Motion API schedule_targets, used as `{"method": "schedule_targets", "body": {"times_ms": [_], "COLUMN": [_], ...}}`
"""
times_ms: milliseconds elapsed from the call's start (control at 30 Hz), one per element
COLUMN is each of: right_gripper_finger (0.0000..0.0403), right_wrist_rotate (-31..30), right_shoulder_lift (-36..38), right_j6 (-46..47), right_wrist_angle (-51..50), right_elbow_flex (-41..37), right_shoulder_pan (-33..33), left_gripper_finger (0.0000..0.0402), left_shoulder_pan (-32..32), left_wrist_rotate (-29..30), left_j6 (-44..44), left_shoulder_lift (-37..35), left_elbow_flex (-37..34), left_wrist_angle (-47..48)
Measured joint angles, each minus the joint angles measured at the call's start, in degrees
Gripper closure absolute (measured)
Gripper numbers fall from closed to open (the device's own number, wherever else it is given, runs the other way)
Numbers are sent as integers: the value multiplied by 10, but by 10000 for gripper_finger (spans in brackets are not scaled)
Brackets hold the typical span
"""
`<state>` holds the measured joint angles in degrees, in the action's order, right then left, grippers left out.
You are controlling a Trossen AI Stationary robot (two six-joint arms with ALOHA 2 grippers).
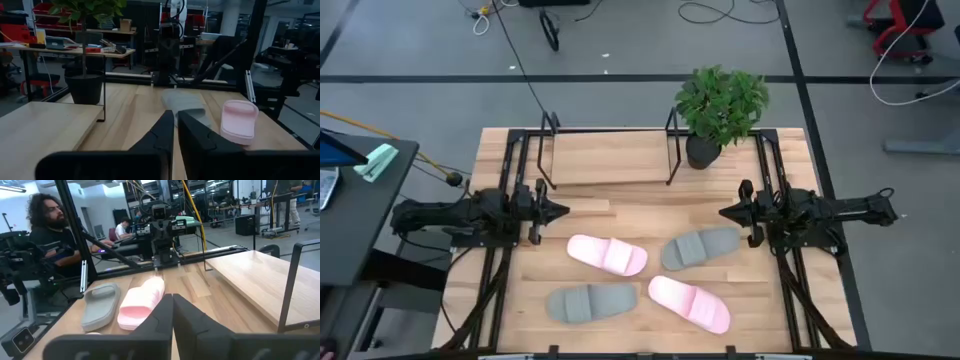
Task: Pick and place slides into the shelf
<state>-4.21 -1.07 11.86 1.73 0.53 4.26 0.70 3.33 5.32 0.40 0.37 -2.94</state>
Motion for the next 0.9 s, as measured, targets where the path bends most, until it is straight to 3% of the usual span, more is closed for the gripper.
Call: {"method": "schedule_targets", "body": {"times_ms": [900], "right_gripper_finger": [389], "right_wrist_rotate": [0], "right_shoulder_lift": [0], "right_j6": [0], "right_wrist_angle": [0], "right_elbow_flex": [0], "right_shoulder_pan": [0], "left_gripper_finger": [372], "left_shoulder_pan": [0], "left_wrist_rotate": [0], "left_j6": [0], "left_shoulder_lift": [0], "left_elbow_flex": [0], "left_wrist_angle": [0]}}
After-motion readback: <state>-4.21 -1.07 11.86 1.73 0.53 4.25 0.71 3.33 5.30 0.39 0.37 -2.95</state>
